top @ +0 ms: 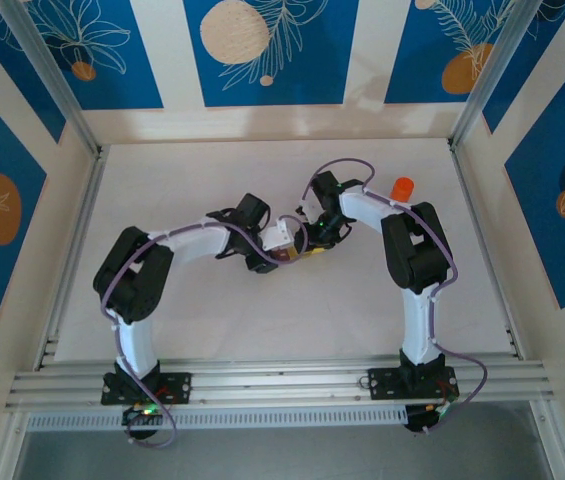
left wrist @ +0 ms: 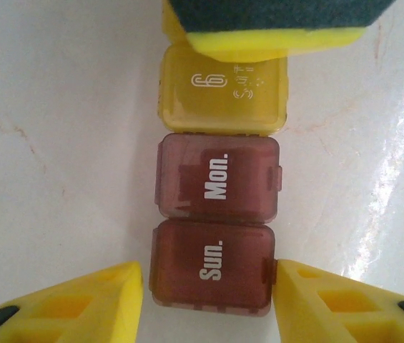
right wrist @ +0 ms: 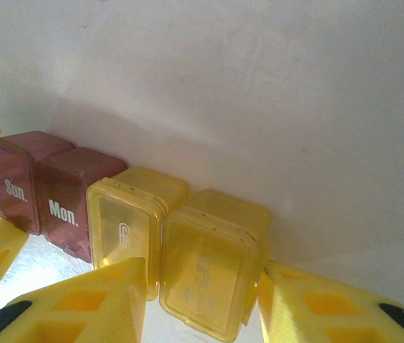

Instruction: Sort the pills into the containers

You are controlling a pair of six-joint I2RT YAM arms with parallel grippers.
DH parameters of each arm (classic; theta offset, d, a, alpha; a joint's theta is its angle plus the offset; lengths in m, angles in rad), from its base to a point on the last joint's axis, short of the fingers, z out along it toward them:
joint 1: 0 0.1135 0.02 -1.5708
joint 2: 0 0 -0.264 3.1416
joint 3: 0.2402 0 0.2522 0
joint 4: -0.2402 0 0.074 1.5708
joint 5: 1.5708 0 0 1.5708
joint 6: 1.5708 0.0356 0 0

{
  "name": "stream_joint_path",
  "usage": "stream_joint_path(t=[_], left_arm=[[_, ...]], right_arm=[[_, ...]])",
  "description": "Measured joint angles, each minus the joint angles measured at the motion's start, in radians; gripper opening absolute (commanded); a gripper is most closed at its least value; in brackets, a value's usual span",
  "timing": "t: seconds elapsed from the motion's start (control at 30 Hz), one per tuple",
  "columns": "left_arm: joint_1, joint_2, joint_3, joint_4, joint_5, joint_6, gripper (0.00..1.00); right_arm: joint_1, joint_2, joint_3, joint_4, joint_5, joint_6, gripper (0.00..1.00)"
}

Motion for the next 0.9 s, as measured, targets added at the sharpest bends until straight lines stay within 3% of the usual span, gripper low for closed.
stream_joint_path(t=[0.3,0.7,0.9], left_arm=[[0.013,-0.017,0.001,0.015,-0.01,-0.034,0.48],[0.059,-0.049,0.007,0.152,-0.178,-0.077,0.51],[0.071,-0.049,0.009,0.158,-0.202,-0.079,0.53]], right_arm=[[0.006,0.013,0.019,0.0,0.001,0.0,0.43],[0.007,0.018,0.028,0.0,0.016,-0.018,0.43],[0.007,0.018,0.028,0.0,0.016,-0.023,0.43]])
